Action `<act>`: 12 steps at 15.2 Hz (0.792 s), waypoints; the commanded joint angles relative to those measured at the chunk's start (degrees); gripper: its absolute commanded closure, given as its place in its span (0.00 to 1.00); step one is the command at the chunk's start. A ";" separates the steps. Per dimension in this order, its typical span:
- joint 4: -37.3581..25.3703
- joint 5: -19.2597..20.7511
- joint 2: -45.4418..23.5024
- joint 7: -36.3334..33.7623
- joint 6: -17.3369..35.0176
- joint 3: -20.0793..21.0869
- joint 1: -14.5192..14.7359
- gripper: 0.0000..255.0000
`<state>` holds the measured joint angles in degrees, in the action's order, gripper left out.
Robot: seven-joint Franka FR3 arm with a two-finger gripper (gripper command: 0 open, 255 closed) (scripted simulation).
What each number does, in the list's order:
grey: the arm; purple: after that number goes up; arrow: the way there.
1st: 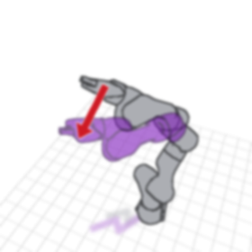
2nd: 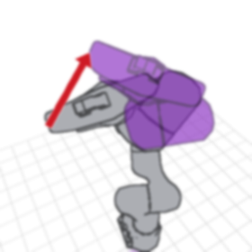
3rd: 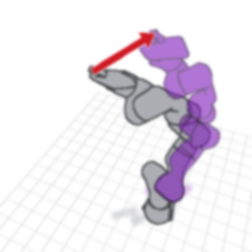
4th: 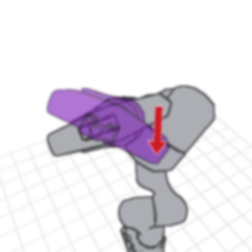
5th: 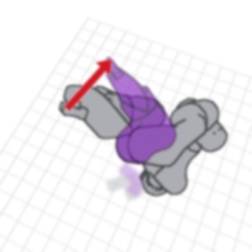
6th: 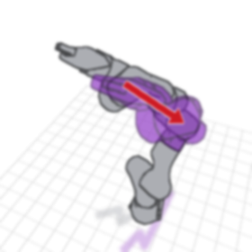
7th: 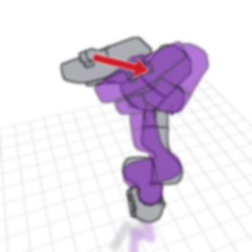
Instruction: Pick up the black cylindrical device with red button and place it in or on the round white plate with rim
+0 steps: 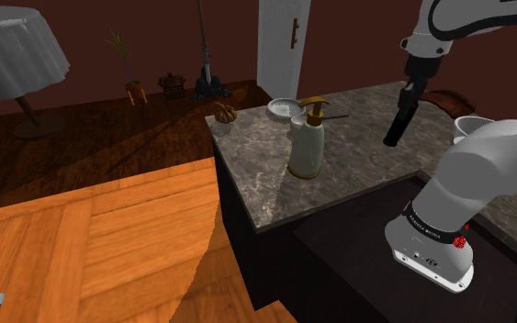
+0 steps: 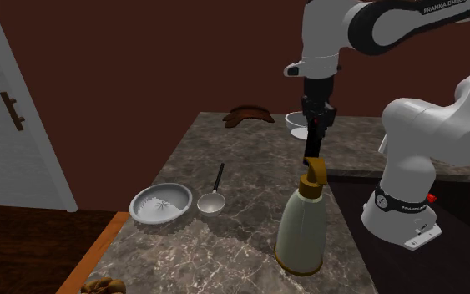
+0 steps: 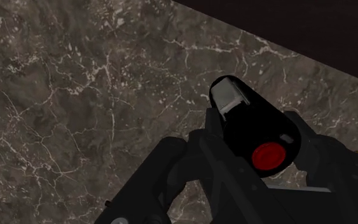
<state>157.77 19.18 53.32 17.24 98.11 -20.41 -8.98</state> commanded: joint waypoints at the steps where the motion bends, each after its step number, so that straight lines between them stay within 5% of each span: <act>1: -2.90 -1.22 -4.84 -1.01 1.96 0.18 1.94 1.00; 12: -23.35 -8.84 -32.01 -2.35 8.56 -0.66 10.55 1.00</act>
<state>136.79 11.34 24.13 15.00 106.26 -21.07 0.75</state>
